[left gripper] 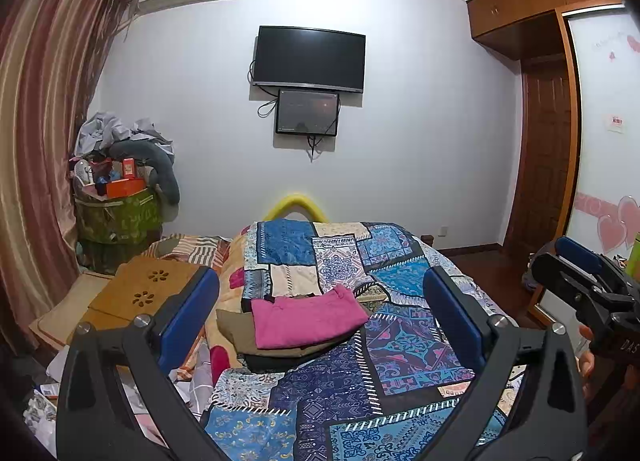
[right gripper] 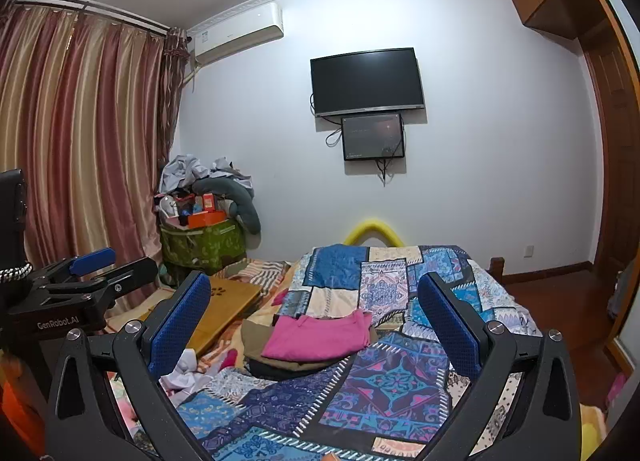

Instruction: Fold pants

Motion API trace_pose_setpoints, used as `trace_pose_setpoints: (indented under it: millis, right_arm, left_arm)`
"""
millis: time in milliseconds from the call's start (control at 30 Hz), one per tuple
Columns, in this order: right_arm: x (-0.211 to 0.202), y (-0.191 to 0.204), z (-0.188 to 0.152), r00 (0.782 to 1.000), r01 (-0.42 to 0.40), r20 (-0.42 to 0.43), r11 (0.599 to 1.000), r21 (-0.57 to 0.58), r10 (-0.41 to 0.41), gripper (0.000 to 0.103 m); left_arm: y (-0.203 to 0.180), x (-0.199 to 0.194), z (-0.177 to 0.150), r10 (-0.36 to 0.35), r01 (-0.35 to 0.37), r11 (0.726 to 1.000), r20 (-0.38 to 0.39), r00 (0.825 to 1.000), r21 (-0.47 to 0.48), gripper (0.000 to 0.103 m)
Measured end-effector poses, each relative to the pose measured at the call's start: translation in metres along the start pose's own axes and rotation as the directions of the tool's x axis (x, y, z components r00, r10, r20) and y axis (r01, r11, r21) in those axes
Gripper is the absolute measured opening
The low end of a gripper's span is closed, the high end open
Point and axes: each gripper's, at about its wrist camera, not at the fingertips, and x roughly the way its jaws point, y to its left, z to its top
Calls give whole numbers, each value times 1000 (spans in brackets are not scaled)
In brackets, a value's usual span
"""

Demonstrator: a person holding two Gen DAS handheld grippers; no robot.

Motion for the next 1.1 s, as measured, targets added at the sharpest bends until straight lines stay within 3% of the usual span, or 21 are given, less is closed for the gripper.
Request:
trace_pose_setpoints:
  millis: [1100]
  right_arm:
    - [5,0,-3,1000,5,-14,1000,-3,-5,103]
  left_arm:
    - [-6,3,-2,-27,27,1000,-19,999,15,103]
